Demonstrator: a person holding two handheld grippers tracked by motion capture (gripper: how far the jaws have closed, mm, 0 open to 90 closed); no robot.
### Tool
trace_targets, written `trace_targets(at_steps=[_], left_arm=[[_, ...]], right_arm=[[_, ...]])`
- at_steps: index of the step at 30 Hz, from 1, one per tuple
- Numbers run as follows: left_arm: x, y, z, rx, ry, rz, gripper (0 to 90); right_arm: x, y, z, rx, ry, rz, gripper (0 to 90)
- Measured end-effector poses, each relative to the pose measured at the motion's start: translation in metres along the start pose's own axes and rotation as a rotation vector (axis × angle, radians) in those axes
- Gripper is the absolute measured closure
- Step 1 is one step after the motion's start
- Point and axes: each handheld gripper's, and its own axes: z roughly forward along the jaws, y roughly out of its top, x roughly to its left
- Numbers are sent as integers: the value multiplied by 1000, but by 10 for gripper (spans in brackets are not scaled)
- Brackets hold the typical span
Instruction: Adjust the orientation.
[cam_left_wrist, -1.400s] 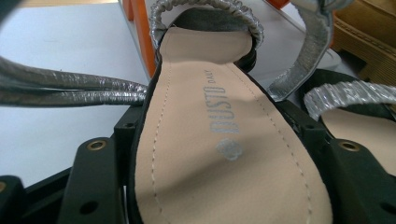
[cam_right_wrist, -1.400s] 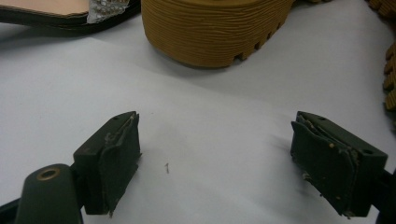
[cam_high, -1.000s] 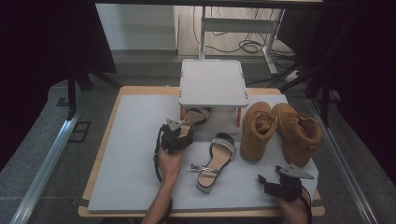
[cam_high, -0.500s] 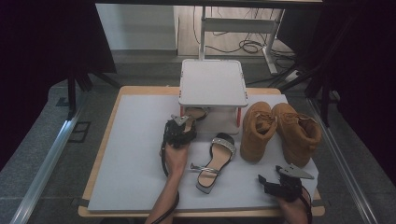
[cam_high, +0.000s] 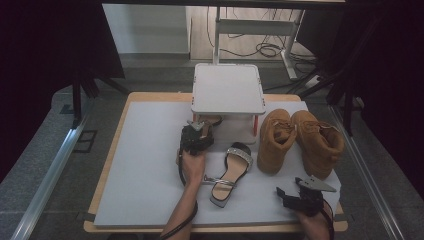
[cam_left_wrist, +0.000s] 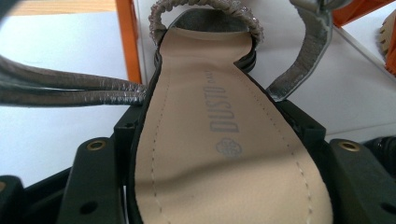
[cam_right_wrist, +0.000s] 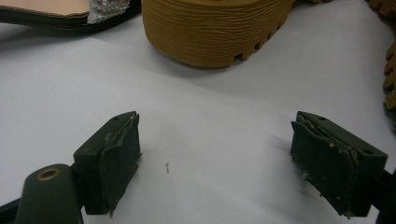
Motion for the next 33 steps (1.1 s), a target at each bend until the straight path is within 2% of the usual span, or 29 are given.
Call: trace_targets(at_steps=[8,13,18,20,24,29,33], left_arm=[[-3,2,9,7,1,4,388],[-2,0,15,46,-3,22,381],[4,1,14,58,-60,5,361],[6,2,13,73,-77,4,309],[10,-2,7,70,-101,8,289],[11,-5,-5,67,-106,49,285],[16,-11,-18,61,-131,55,285]], right_arm=[[0,0,0,0,0,0,159],[0,0,0,0,0,0,159],[0,0,0,0,0,0,159],[0,0,0,0,0,0,159],[0,0,0,0,0,0,159],[0,0,0,1,0,0,159],[0,0,0,1,0,0,159]])
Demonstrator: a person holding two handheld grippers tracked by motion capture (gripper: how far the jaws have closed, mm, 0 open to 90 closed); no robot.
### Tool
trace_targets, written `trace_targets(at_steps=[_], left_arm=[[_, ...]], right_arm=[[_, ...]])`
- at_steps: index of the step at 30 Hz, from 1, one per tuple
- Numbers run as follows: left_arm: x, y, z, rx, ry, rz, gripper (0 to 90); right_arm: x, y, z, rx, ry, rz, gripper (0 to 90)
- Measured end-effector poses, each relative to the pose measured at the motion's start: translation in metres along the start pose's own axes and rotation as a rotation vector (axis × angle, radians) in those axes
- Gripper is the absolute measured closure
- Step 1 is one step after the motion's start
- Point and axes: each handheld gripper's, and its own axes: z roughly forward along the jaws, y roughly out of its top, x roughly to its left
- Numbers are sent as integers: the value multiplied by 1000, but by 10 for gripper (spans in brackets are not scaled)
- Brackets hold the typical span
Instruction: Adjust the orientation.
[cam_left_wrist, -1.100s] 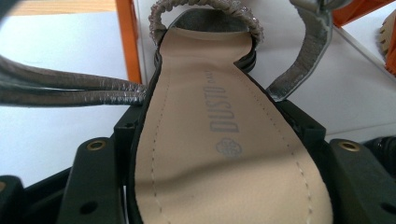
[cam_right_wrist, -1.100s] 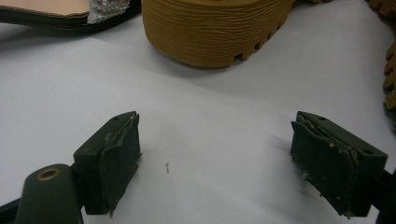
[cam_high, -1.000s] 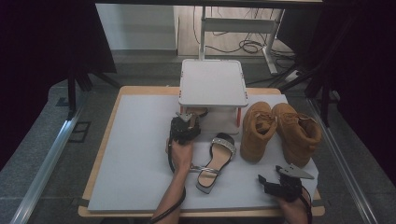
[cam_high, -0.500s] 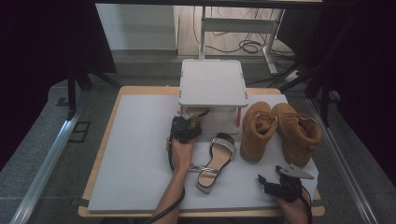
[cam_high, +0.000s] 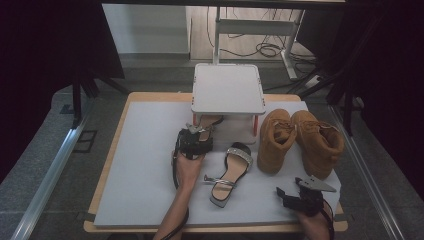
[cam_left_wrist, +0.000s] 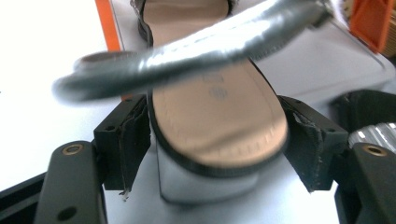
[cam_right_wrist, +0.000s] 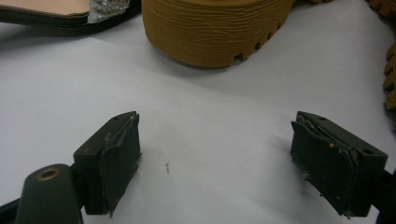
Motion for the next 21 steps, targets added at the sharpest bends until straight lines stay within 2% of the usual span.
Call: trace_targets(at_steps=[8,12,16,21], left_arm=[[4,-9,-26,-24,-30,32,321],[5,-15,-35,-26,-50,62,392],[6,-20,-38,-18,-66,89,448],[7,-24,-38,-11,-102,100,602]], right_arm=[[0,0,0,0,0,0,159],[0,0,0,1,-1,-1,159],[0,0,0,1,-1,-1,159],[0,0,0,1,-1,-1,159]])
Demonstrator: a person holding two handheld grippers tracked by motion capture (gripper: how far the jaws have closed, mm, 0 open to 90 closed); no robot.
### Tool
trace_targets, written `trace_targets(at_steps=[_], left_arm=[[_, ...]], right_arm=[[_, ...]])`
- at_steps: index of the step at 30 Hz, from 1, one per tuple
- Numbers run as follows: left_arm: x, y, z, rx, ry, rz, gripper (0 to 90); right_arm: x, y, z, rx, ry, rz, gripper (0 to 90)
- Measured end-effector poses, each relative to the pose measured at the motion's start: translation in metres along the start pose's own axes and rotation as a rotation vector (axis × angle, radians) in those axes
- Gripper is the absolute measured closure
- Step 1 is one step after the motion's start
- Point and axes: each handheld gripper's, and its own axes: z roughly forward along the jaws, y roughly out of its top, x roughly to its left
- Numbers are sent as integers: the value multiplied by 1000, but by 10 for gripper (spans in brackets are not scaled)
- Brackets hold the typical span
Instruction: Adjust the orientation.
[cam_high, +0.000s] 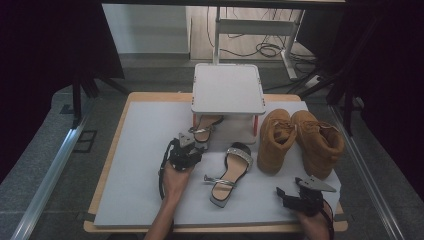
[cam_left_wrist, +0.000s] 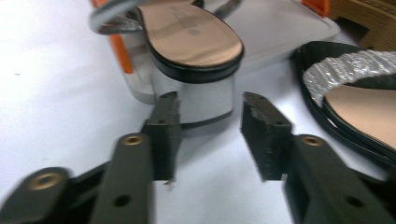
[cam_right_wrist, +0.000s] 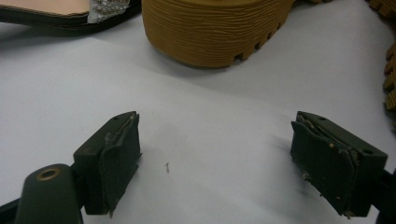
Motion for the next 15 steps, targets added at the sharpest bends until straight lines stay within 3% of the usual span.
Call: trace_targets(at_steps=[2,8,15], left_arm=[[-2,0,0,-1,-15,12,674],[-3,1,-2,-17,4,39,851],[6,2,0,-21,7,18,893]], right_arm=[[0,0,0,0,0,1,159],[0,0,0,-1,0,0,159],[0,0,0,0,0,0,159]])
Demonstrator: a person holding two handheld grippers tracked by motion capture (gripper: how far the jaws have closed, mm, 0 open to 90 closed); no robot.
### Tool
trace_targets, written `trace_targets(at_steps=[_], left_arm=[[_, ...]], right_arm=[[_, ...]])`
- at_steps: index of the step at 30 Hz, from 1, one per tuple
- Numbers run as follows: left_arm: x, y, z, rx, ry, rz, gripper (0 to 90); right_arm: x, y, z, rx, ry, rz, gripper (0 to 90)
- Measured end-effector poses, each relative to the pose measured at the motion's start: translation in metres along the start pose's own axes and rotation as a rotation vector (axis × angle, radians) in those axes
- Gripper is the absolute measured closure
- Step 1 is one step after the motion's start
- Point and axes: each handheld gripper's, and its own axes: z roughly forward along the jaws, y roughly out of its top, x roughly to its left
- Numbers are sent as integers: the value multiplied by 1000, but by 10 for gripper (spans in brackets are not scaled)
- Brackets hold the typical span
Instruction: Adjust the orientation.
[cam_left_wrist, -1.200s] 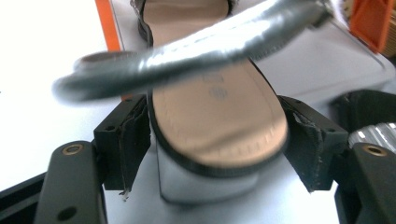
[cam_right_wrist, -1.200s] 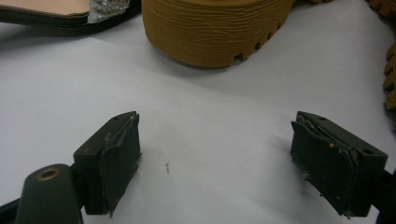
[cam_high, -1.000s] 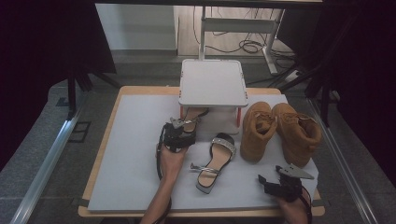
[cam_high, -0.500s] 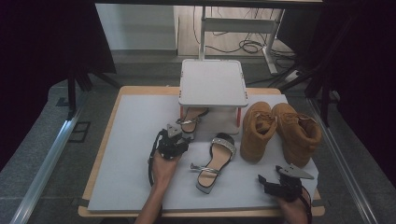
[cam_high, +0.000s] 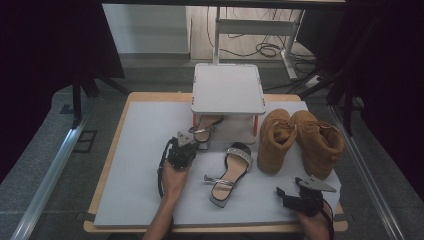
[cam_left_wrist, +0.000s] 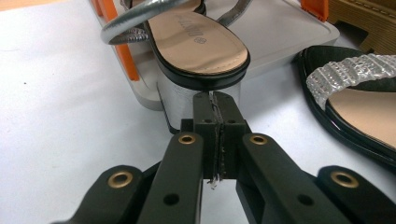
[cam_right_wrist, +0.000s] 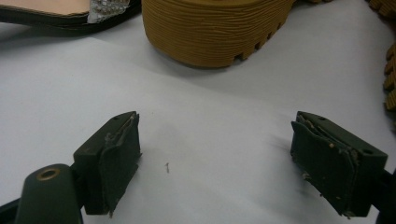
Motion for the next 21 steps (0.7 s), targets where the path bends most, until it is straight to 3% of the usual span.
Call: trace_targets(at_steps=[21], left_arm=[[-16,16,23,9,-31,36,896]], right_arm=[[0,0,0,0,0,1,159]])
